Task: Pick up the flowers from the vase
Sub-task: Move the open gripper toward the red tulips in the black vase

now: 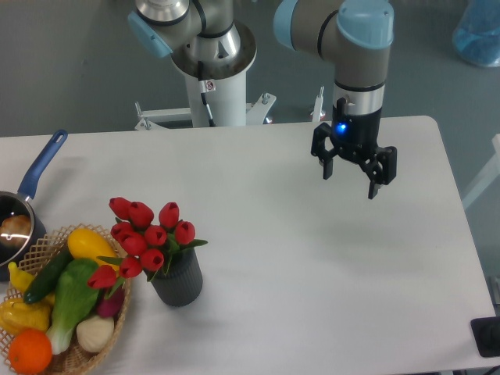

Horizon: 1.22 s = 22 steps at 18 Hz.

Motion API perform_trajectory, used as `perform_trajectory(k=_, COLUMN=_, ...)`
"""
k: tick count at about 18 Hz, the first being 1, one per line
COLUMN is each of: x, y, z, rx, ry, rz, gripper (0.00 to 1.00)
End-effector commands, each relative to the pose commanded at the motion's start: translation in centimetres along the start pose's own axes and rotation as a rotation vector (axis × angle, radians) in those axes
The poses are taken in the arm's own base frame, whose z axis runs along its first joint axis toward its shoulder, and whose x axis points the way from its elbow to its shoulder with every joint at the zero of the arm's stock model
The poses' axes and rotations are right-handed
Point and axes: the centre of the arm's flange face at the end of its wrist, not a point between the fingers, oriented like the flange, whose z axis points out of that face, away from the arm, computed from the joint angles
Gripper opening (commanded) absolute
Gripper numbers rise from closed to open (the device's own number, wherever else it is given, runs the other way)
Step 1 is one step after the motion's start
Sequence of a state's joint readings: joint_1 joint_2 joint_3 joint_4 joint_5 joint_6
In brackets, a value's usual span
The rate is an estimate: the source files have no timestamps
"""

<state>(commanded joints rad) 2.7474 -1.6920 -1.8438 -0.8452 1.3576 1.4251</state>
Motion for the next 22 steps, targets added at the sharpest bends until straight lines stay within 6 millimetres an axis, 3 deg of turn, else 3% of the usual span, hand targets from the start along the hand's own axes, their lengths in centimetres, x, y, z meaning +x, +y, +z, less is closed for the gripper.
perform_trajectory(k=4, x=0.2, y=-0.3, z=0.0, rx=0.006, ry=0.003, rz=0.004, gripper=1.0)
perform_trajectory(k=9, x=2.4, y=-0.3, z=2.4, rx=0.109, ry=0.076, rz=-0.02, gripper=1.0)
perform_trajectory(k=11, x=3.0, y=-0.5, z=2.3, rx=0.158, ry=0.086, rz=-0.024, gripper=1.0)
perform_trajectory(k=16, x=5.0, y=-2.9, z=3.6, rx=0.267, ry=0.153, rz=-0.034, gripper=1.0)
perform_trajectory(k=22, x=6.7, y=-6.8, z=3.4, rx=0.5, ry=0.247, rz=-0.11, gripper=1.0)
